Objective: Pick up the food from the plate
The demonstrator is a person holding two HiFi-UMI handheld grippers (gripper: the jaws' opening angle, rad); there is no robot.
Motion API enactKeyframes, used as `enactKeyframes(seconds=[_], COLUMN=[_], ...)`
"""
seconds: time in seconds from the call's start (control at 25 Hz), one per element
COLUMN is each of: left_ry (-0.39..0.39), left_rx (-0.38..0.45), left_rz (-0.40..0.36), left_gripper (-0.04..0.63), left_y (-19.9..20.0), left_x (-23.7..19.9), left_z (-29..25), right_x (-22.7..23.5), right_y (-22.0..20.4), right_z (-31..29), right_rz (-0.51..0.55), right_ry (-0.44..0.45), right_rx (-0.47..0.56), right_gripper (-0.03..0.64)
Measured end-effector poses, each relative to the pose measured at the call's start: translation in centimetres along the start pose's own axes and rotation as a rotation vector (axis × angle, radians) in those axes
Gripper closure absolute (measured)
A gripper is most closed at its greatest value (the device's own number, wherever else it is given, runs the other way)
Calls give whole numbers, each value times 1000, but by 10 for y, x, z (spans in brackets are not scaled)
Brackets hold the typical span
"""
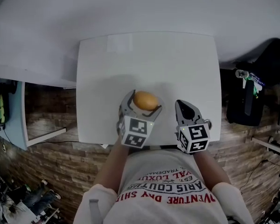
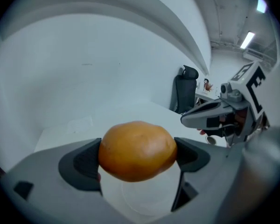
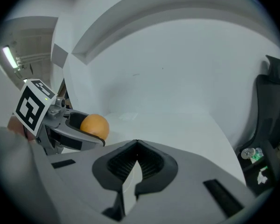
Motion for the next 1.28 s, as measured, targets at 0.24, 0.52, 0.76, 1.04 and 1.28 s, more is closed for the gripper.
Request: enactKeyframes(seconds=[0.24,0.52,0.76,1.04,1.28], left_ry=[60,163,248,270,273], left_rx=[133,300,413,480,495], left_rz=[-55,-78,-73,-75,-82], left_gripper=[104,104,104,104,104], left_y=[42,94,119,137,141], left_x=[-20,-42,-55,-57,-52], left_z=[33,81,114,137,142], right_x=[-24,-45,-57,-63,-64], right_y=[40,93,120,138,145], right_z=[12,35,47,62,72], right_rz=[23,74,81,35,71], right_ry=[17,28,43,55,49], right_rx=[121,260,344,429,462], right_gripper=[606,606,606,606,606])
Point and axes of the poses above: the fingertips, and each gripper's own axes: z backward along the fingers, x to its right, y out of its top, the point moved 3 cm from there along z, backward along the fingers, and after that the axes turned 7 degrees about -z, right-handed, at the moved point
